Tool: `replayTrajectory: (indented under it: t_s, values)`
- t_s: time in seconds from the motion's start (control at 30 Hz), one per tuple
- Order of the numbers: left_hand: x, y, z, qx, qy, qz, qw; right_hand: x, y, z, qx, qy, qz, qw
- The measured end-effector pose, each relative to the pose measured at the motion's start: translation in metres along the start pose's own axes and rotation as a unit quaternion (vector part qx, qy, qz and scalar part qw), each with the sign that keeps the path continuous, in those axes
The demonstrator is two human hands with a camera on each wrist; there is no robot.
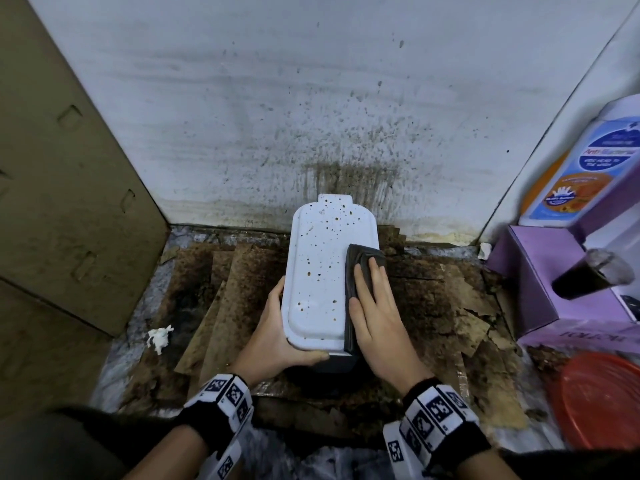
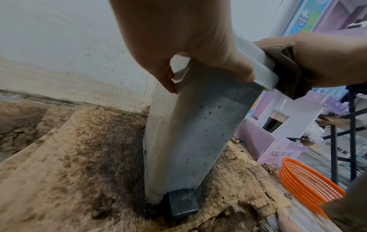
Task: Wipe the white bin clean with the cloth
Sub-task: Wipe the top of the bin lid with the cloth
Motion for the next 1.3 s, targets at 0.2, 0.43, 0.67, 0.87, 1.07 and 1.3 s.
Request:
replayTrajectory:
  t_s: [0.2,0.43,0.67,0.87,1.07,1.3]
  values:
    - [0.0,0.0,-0.004,-0.002,0.007,-0.001,1.0,0.027,-0.01,-0.002,-0.043,0.002,0.068,0.997]
    - [0.0,0.0,-0.007,-0.014,0.0,0.005,1.0,0.112,-0.024,-0.009,-0.11,0.004,0.14,0.984]
    - [0.002,0.001,-0.009,-0.029,0.0,0.012,0.999,0.155,-0.037,-0.002,-0.181,-0.013,0.149,0.972]
    - [-0.001,0.001,-0.01,-0.031,-0.008,0.03,0.999,0.14,-0.028,-0.017,-0.102,-0.009,0.117,0.988]
    - [-0.003,0.001,-0.01,-0.025,-0.012,0.026,0.999,0.069,-0.024,-0.008,-0.045,-0.024,0.109,0.993]
    - [-0.003,0.002,-0.008,-0.021,-0.01,0.018,1.0,0.022,-0.015,-0.003,-0.067,-0.031,0.074,0.995]
Point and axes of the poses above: each hand's wrist, its own x-axis towards the middle knuckle, its own y-axis out of the palm, z = x × y, the point moved 5 cm from there along x, towards the middle knuckle, and after that the axes turned 3 degrees about y, right-handed, at the moved point
